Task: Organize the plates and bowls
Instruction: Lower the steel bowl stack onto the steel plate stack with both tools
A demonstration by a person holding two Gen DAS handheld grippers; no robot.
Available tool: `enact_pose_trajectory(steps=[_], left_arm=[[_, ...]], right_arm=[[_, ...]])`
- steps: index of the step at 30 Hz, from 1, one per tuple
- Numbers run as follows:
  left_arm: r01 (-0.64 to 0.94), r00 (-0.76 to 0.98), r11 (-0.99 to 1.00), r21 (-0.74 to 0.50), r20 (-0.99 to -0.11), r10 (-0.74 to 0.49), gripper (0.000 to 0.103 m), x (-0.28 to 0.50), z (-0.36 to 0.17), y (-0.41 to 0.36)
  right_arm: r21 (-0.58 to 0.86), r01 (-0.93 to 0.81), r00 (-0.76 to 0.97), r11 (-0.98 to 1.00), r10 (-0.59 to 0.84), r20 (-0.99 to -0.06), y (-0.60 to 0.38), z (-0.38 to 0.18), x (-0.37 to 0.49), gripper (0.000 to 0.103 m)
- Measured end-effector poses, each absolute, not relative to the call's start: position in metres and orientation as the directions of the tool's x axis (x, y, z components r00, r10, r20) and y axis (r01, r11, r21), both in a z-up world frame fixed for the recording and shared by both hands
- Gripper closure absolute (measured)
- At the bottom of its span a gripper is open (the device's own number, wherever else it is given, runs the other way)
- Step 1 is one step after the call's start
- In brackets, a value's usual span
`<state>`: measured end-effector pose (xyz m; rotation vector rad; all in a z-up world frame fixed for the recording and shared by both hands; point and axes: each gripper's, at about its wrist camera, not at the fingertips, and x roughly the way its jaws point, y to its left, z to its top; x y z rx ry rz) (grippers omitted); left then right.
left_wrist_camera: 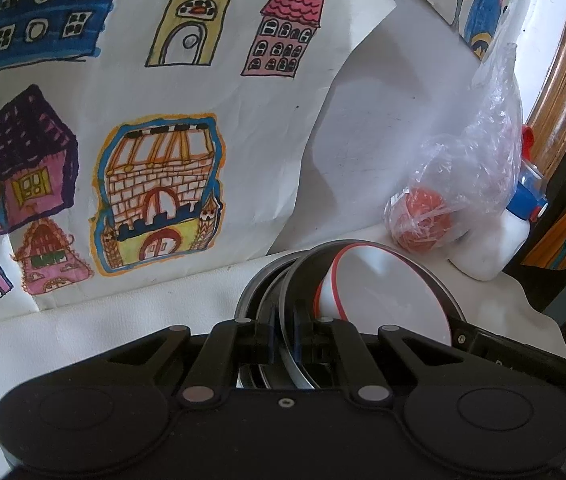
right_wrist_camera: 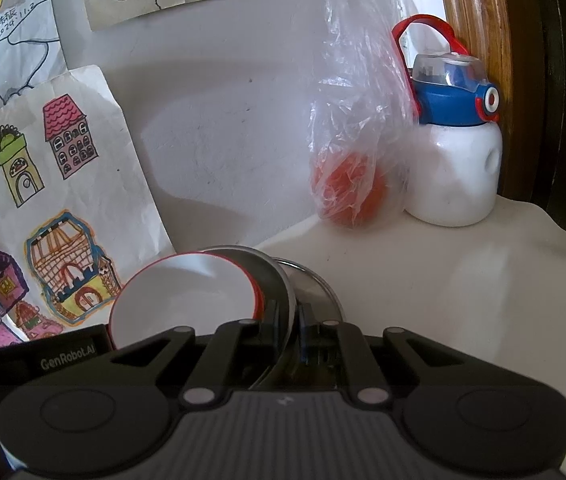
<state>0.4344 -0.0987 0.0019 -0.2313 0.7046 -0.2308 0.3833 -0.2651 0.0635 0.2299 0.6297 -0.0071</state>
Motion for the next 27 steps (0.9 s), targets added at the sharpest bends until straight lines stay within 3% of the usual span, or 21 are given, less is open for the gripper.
enact_pose_trajectory(steps=[27], left_arm=[[0.119,0.733,0.950,-0.289,-0.620,-0.280,0.095,0.4350,0.0020,-0.0988]], right_arm=[[0.183,0.069,0.811,0.981,0.051,-0.582,-0.2612,0.0640,0.3853,0.092]])
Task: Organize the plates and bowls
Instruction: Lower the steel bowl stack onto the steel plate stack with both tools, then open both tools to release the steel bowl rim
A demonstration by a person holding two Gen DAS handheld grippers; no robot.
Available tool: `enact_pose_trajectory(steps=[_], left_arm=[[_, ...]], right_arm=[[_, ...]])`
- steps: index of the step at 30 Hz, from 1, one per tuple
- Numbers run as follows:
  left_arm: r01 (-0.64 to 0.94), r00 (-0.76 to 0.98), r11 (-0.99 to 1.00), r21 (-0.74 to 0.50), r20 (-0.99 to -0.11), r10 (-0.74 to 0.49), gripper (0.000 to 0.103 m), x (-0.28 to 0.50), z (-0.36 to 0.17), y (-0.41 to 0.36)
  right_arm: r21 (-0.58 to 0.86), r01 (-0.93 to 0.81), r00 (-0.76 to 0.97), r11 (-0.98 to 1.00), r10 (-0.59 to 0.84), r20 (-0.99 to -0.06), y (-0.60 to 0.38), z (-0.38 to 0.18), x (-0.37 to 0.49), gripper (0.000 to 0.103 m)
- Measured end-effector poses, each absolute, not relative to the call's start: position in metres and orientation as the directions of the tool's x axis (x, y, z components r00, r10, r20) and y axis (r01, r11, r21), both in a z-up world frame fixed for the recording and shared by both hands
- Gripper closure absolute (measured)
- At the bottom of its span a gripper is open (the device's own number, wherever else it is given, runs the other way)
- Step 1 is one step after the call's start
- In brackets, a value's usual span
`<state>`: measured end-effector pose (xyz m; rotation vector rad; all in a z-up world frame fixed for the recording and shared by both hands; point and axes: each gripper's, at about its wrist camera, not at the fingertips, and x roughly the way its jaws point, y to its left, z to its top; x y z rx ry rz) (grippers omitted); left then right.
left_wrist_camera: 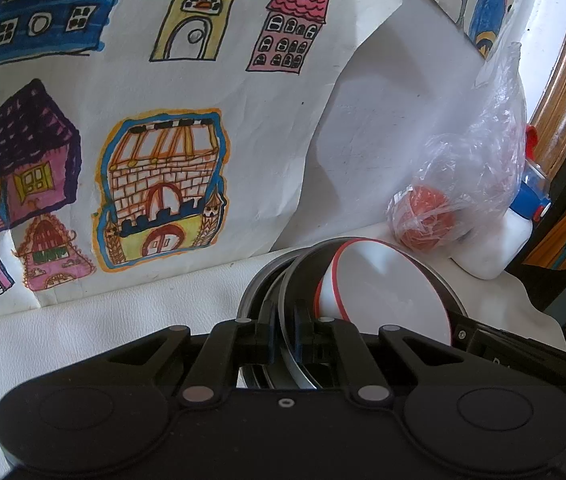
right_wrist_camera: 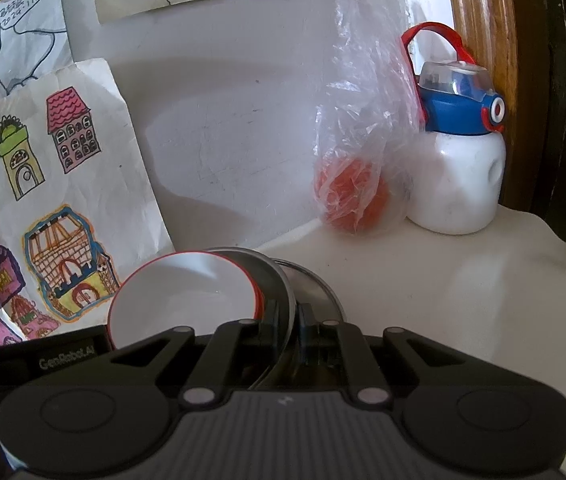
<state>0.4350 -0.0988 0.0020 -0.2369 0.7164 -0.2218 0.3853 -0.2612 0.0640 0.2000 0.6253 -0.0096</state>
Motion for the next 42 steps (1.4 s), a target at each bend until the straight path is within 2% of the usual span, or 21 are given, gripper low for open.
enact_pose_trajectory(steps=[19,26,29,35,42], left_arm=[[0.113,0.739,0.945,-0.307,-0.610,-0.286,0.094,0.431,0.005,-0.096],[0.113,0.747,0.946,-0.305,-0.602,-0.283,0.092,0.428,0.008,-0.096],[0.110,0.750,0.947,-0.303,-0.600,-0.279,0.091,0.428,0.009,-0.095],[0.098,0.760,0.949,-0.300,-0.593,-0.265,0.084,0.427,0.010,-0.094],[0.081,0.774,0.950,-0.303,-0.581,-0.251,0.072,0.424,0.013,-0.088]], right_arm=[[0.227,0.077,0.822,0.971,0.067,-0.566,-0.266,0.063,0.381,0.089],[0.254,0.093,0.824,0.963,0.069,-0.562,-0.273,0.062,0.380,0.077],[0.262,0.102,0.825,0.960,0.066,-0.561,-0.276,0.061,0.379,0.071],[0.278,0.098,0.827,0.955,0.077,-0.557,-0.279,0.061,0.379,0.070],[0.286,0.104,0.833,0.953,0.074,-0.549,-0.279,0.061,0.376,0.069]])
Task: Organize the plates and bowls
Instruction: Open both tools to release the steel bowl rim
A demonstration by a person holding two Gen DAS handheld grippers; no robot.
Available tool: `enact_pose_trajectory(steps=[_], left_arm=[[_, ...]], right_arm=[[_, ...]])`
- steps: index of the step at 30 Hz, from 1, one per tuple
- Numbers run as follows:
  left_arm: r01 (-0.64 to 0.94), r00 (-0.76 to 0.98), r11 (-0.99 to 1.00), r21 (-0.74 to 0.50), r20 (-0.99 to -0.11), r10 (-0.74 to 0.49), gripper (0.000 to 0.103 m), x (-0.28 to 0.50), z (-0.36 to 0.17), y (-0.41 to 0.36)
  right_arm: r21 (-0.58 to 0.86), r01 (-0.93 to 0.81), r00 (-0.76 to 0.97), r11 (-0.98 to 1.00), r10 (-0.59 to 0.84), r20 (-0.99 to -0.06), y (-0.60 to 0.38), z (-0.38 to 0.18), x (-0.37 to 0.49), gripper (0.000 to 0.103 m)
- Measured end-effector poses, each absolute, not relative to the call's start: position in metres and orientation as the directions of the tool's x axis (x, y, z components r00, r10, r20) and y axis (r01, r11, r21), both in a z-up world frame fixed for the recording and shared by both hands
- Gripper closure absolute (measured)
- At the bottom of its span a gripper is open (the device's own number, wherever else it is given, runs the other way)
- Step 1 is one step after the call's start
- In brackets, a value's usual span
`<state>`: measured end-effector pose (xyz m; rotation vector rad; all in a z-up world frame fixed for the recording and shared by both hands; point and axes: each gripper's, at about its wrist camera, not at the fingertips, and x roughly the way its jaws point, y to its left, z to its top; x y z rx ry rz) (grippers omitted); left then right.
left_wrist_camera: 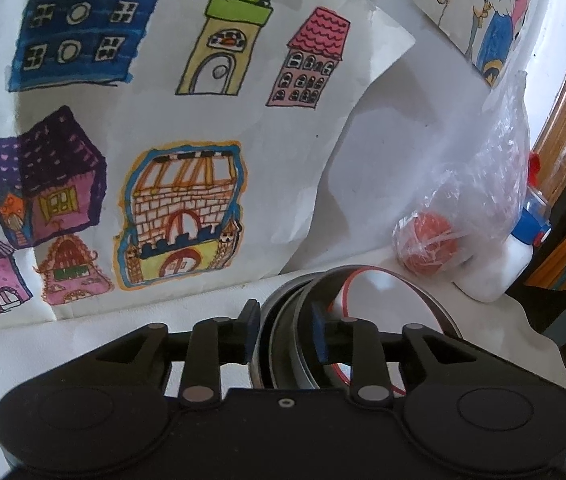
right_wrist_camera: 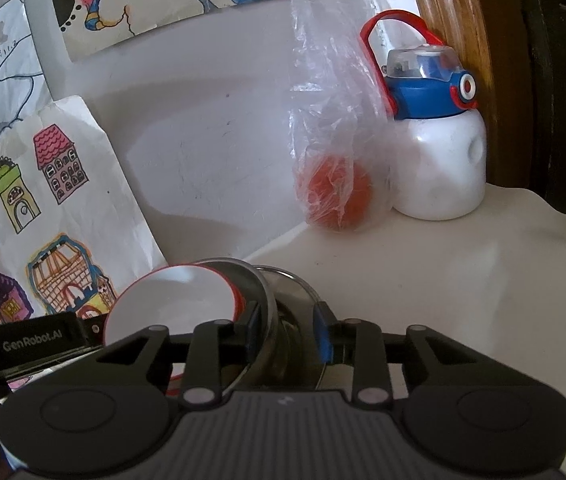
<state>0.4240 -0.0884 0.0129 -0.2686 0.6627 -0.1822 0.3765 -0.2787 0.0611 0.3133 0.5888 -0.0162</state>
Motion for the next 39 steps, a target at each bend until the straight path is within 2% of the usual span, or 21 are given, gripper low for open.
enact_pose_trajectory(steps=[1,4,5,15,17,24,30,36,39], left_arm=[[0.080,0.777,0.950,-0.303,-0.578,-0.250,0.070,0.423,0.013,-0.088],[0.074,0.786,0.950,-0.304,-0.569,-0.244,0.064,0.421,0.016,-0.086],[0.073,0.787,0.951,-0.302,-0.568,-0.241,0.063,0.421,0.016,-0.086],[0.064,0.791,0.952,-0.298,-0.567,-0.230,0.060,0.420,0.016,-0.085],[0.060,0.794,0.953,-0.298,-0.564,-0.227,0.058,0.420,0.017,-0.085],[0.048,0.812,0.952,-0.301,-0.543,-0.213,0.044,0.417,0.021,-0.080],[0.042,0.826,0.956,-0.289,-0.528,-0.196,0.033,0.413,0.024,-0.077],[0.045,0.842,0.959,-0.279,-0.505,-0.187,0.014,0.404,0.027,-0.074],[0.047,0.850,0.963,-0.267,-0.496,-0.179,0.013,0.398,0.030,-0.074]], right_arm=[[0.284,0.105,0.836,0.953,0.071,-0.545,-0.278,0.062,0.376,0.068],[0.258,0.144,0.849,0.955,0.014,-0.528,-0.279,0.064,0.371,0.041],[0.272,0.141,0.855,0.952,0.021,-0.518,-0.283,0.064,0.370,0.036],[0.301,0.144,0.855,0.943,0.035,-0.518,-0.290,0.062,0.371,0.032],[0.312,0.138,0.859,0.940,0.044,-0.510,-0.291,0.063,0.369,0.024],[0.301,0.150,0.865,0.942,0.023,-0.502,-0.291,0.066,0.366,0.014],[0.298,0.151,0.876,0.943,0.012,-0.482,-0.293,0.070,0.358,0.001],[0.292,0.146,0.886,0.945,0.006,-0.463,-0.294,0.075,0.349,0.000],[0.277,0.146,0.893,0.950,-0.006,-0.451,-0.294,0.079,0.342,0.000]])
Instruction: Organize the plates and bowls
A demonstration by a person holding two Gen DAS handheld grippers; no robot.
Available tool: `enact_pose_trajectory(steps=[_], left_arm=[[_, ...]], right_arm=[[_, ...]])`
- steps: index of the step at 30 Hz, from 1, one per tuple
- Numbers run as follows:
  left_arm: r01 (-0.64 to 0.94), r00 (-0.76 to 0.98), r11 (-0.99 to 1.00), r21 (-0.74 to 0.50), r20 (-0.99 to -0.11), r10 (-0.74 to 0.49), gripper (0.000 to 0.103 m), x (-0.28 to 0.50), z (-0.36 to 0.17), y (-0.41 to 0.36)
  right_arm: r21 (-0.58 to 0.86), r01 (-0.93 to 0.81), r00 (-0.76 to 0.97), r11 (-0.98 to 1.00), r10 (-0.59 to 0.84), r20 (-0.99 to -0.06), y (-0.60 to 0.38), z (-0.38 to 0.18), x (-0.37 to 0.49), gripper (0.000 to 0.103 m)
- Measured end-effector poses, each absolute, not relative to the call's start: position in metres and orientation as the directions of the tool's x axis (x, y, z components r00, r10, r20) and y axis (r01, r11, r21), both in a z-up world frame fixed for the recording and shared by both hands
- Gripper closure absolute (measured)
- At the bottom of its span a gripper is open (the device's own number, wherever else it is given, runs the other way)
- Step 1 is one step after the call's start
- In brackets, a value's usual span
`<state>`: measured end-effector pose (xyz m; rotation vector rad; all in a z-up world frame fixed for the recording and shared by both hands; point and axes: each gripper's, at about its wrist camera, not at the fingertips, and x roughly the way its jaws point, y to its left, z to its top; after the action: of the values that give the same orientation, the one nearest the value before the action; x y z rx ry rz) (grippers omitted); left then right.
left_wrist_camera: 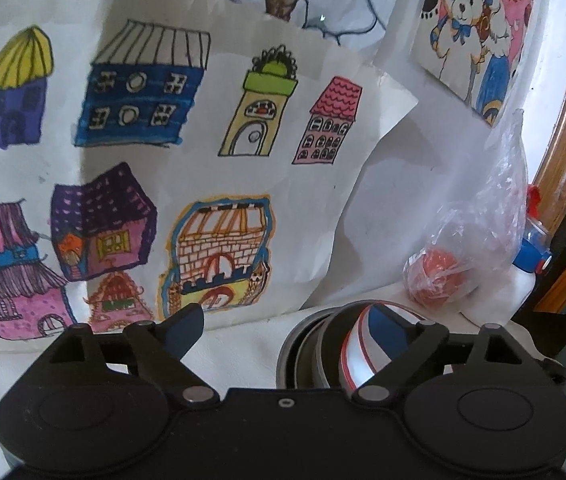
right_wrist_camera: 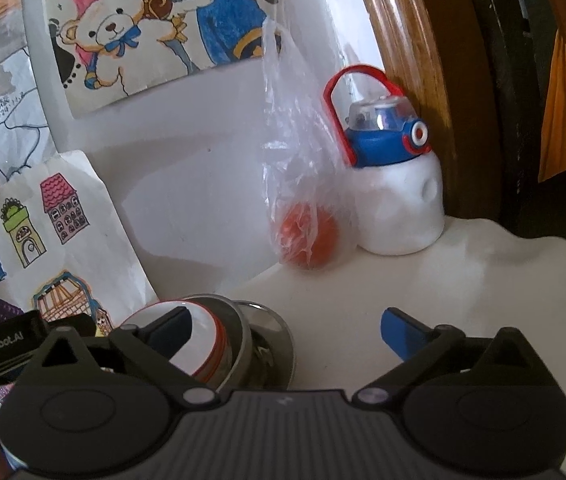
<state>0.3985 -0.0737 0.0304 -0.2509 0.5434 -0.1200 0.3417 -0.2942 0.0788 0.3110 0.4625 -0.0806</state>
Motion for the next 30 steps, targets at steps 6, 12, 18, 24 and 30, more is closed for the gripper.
enact_pose_trajectory(steps=[6,12,18,24,30], left_arm=[[0.044,0.878,0.965,-0.258,-0.450,-0.160,0.003,0.382,0.039,-0.068],[0.056,0.894,0.971,-0.233,-0.420,-0.153,0.001,0.361,0.047,-0.065],[0.081,0.904,0.975,-0.207,-0.396,-0.159,0.001,0.334,0.050,-0.064],[0.089,0.915,0.978,-0.191,-0.373,-0.156,0.001,0.304,0.052,-0.058],[0.092,0.925,0.978,-0.188,-0.347,-0.154,0.001,0.276,0.053,-0.053]], right_arm=[[0.255,0.145,0.905,0.956,-0.024,-0.424,-0.294,0.088,0.323,0.000],[0.235,0.137,0.916,0.962,-0.033,-0.400,-0.290,0.098,0.299,0.000],[0.211,0.132,0.930,0.968,-0.048,-0.364,-0.282,0.105,0.269,0.000],[0.184,0.129,0.940,0.974,-0.061,-0.335,-0.274,0.113,0.237,0.000],[0.170,0.124,0.950,0.978,-0.068,-0.304,-0.266,0.117,0.206,0.000]])
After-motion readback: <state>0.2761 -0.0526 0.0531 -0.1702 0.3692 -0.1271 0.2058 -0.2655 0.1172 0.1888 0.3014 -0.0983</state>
